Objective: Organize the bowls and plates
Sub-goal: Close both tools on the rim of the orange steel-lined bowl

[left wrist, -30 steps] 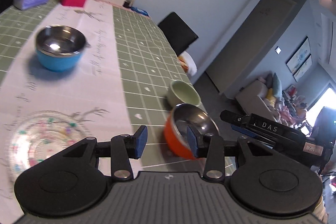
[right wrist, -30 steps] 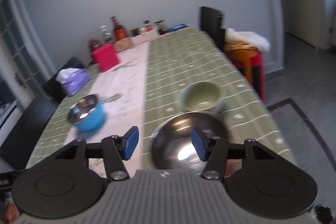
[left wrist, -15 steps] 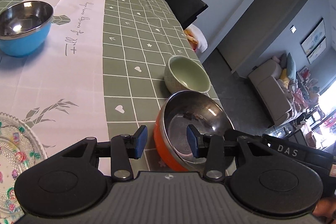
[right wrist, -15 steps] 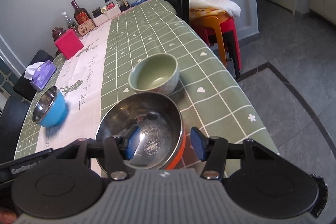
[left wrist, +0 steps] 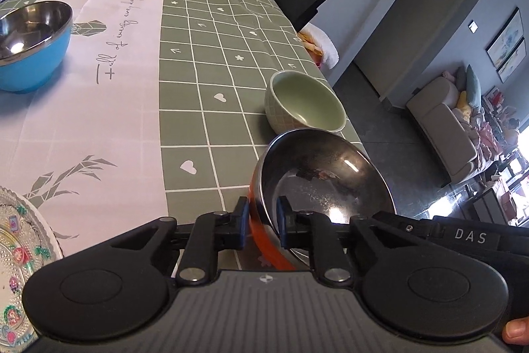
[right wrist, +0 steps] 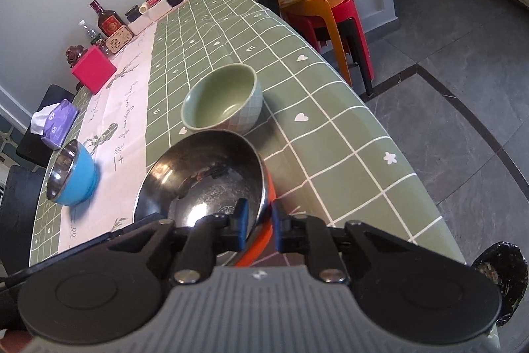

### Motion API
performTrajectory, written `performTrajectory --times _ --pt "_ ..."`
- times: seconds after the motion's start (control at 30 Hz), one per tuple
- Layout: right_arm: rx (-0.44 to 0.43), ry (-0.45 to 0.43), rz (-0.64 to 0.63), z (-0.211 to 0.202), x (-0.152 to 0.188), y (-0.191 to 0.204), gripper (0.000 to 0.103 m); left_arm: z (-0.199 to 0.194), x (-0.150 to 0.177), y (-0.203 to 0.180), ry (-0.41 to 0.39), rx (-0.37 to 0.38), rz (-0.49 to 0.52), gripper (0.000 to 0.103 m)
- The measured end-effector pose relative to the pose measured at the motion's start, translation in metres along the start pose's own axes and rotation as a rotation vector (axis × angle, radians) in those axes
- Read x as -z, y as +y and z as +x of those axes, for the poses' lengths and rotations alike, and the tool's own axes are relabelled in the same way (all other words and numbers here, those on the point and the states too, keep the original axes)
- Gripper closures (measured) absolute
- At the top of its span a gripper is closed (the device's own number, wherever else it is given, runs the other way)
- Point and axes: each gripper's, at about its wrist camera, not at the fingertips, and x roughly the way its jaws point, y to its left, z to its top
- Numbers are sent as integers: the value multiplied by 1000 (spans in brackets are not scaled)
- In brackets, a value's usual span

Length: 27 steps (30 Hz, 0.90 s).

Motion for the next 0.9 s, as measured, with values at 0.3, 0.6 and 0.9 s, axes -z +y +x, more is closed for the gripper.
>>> performTrajectory --times 0.3,0.6,0.9 --pt "-21 -26 -82 -12 7 11 93 -22 6 -1 -1 -41 19 85" --pt "-93 -26 -190 -30 26 35 93 -64 15 14 2 -67 -18 85" --pt "-142 -39 -269 -45 44 51 93 -95 34 33 6 -44 -77 84"
